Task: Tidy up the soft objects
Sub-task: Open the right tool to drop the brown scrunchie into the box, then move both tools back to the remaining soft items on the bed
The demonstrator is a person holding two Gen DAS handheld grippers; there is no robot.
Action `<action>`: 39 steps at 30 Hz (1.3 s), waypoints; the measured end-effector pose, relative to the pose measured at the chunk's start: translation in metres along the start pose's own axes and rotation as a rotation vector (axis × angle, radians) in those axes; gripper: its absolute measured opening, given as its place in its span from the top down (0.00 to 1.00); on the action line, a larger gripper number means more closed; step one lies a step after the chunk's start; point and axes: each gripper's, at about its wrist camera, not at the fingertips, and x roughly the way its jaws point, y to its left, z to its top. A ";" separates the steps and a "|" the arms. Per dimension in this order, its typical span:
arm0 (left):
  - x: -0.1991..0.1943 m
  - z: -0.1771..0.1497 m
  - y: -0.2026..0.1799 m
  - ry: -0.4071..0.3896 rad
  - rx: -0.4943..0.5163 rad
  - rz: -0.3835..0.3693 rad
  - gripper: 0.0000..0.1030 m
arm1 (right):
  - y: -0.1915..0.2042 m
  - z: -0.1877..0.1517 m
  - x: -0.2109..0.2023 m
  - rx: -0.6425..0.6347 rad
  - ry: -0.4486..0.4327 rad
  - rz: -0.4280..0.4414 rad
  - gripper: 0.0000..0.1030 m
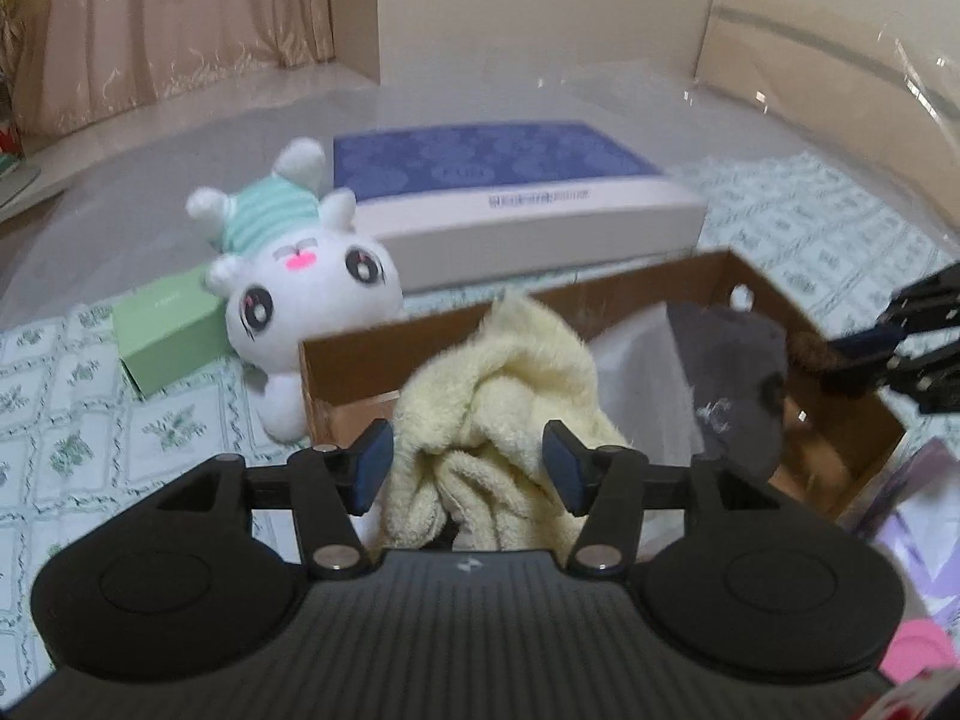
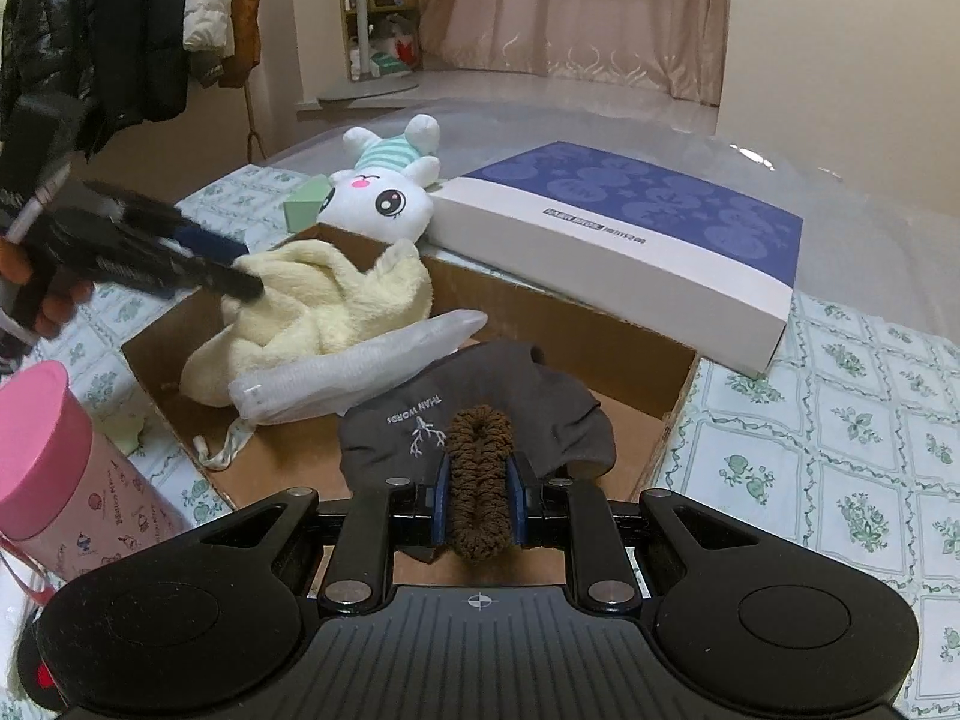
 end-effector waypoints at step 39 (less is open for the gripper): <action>-0.165 -0.053 -0.011 -0.057 -0.150 0.111 0.55 | 0.038 -0.016 -0.107 0.132 -0.066 -0.018 0.53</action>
